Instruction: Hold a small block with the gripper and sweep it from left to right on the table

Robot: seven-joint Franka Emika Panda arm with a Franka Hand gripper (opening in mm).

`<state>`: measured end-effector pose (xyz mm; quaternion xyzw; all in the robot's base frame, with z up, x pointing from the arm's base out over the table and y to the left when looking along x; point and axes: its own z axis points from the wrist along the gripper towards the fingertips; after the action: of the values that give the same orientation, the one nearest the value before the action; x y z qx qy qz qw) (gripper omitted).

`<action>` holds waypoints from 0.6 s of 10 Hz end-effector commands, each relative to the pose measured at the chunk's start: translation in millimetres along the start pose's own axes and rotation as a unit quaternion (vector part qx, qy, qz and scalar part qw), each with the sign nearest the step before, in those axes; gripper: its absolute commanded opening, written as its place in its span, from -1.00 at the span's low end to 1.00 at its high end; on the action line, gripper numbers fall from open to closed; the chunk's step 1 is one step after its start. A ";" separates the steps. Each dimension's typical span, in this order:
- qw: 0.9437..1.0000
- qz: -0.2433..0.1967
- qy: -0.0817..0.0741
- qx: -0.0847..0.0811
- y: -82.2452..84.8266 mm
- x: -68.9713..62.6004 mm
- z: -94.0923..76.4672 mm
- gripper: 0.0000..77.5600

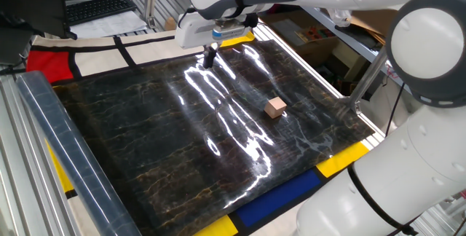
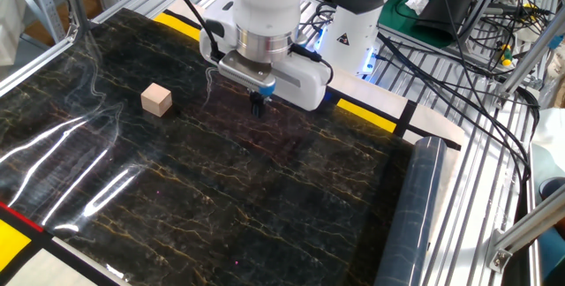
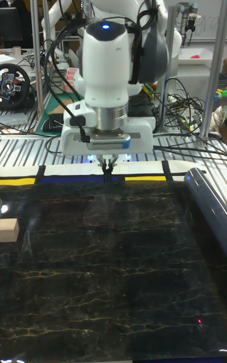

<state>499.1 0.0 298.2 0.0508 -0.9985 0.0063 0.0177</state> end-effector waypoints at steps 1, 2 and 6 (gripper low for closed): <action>0.999 -0.047 0.014 0.008 -0.1 -0.3 -0.5 -1.00; 0.999 -0.047 0.015 0.008 -0.1 -0.3 -0.5 -1.00; 0.999 -0.044 0.015 0.008 -0.9 0.1 0.9 -1.00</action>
<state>498.5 0.2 297.0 0.0974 -0.9946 0.0137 0.0343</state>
